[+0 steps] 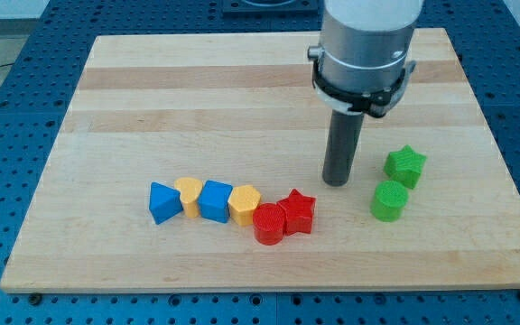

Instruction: Place the green blocks together away from the line of objects

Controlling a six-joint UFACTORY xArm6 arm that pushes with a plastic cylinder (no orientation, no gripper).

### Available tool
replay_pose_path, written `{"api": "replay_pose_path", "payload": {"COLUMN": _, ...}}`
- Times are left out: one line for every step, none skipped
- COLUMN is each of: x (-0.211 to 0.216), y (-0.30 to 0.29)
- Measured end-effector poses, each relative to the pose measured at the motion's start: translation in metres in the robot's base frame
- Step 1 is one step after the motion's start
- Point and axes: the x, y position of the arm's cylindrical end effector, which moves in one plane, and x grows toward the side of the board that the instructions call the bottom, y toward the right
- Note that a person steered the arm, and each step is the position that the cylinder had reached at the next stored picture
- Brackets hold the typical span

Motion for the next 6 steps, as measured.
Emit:
{"api": "replay_pose_path", "payload": {"x": 0.023, "y": -0.004}}
{"api": "replay_pose_path", "payload": {"x": 0.046, "y": -0.004}}
{"api": "replay_pose_path", "payload": {"x": 0.065, "y": 0.010}}
{"api": "replay_pose_path", "payload": {"x": 0.054, "y": 0.035}}
{"api": "replay_pose_path", "payload": {"x": 0.050, "y": 0.055}}
{"api": "replay_pose_path", "payload": {"x": 0.050, "y": 0.076}}
